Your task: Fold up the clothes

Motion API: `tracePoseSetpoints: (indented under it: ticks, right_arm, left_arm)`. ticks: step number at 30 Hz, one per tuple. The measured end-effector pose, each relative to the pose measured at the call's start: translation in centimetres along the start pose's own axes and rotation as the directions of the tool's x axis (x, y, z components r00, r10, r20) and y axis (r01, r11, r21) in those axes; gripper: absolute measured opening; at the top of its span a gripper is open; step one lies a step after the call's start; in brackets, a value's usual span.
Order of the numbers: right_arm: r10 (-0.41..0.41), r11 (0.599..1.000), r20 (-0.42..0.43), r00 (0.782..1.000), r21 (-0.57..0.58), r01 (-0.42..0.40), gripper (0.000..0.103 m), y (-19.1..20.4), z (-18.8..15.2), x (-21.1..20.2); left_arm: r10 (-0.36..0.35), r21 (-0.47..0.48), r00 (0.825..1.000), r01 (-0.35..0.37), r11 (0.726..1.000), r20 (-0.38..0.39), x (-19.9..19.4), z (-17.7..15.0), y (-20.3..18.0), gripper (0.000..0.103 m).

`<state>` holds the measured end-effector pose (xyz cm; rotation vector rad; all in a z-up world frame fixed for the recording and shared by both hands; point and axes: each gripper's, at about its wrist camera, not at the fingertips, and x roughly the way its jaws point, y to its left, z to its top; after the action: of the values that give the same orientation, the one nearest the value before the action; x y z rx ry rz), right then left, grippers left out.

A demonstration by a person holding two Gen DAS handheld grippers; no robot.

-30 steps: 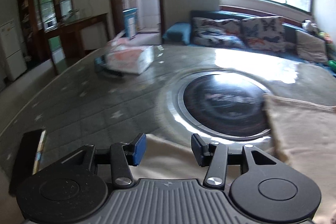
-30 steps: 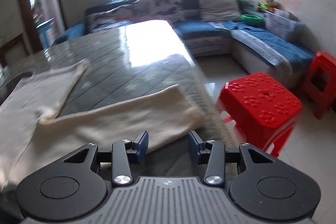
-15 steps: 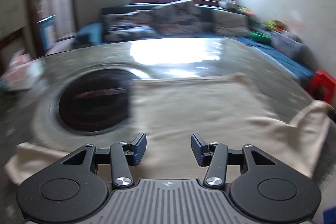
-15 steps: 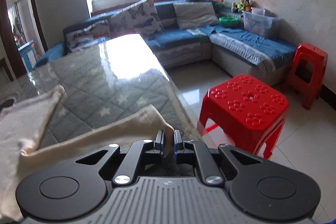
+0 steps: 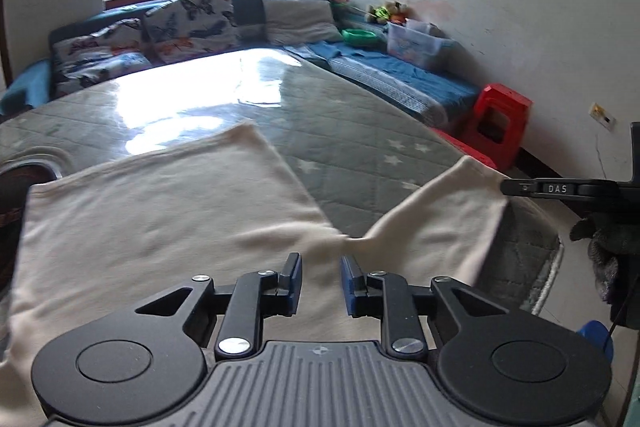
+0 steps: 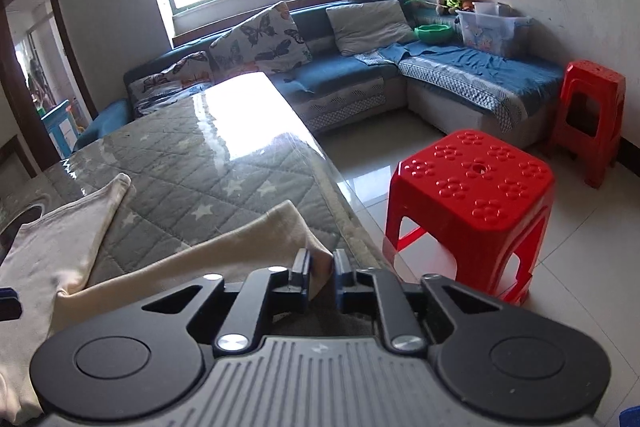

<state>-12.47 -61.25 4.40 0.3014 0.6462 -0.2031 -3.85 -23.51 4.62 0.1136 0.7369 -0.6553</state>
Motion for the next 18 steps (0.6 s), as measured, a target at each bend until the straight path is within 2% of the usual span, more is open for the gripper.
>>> tracePoseSetpoints:
  ticks: [9,10,11,12,18]
  right_arm:
    - [0.018,1.000,0.007,1.000,-0.015,-0.018,0.021,0.0,-0.7,0.3]
    - [0.023,0.999,0.008,1.000,-0.025,-0.023,0.019,0.2,-0.7,0.5]
    - [0.027,0.999,0.008,1.000,-0.031,-0.027,0.010,0.4,-0.7,0.6]
    - [0.028,0.999,0.010,1.000,-0.029,-0.028,0.007,0.4,-0.6,0.5]
    - [0.030,0.999,0.075,0.997,-0.021,-0.029,0.005,0.4,0.2,-1.4]
  left_arm:
    - [-0.007,-0.012,1.000,0.006,1.000,-0.029,1.9,0.4,-0.5,0.023]
    - [-0.005,-0.016,1.000,0.004,1.000,-0.030,2.0,0.5,-0.4,0.023]
    - [-0.003,-0.021,0.999,0.002,1.000,-0.032,2.1,0.5,-0.3,0.023]
    - [0.000,-0.025,0.999,-0.001,1.000,-0.034,2.2,0.5,-0.3,0.023]
    - [0.006,-0.046,0.999,-0.008,0.999,-0.037,2.9,0.7,-0.1,0.023]
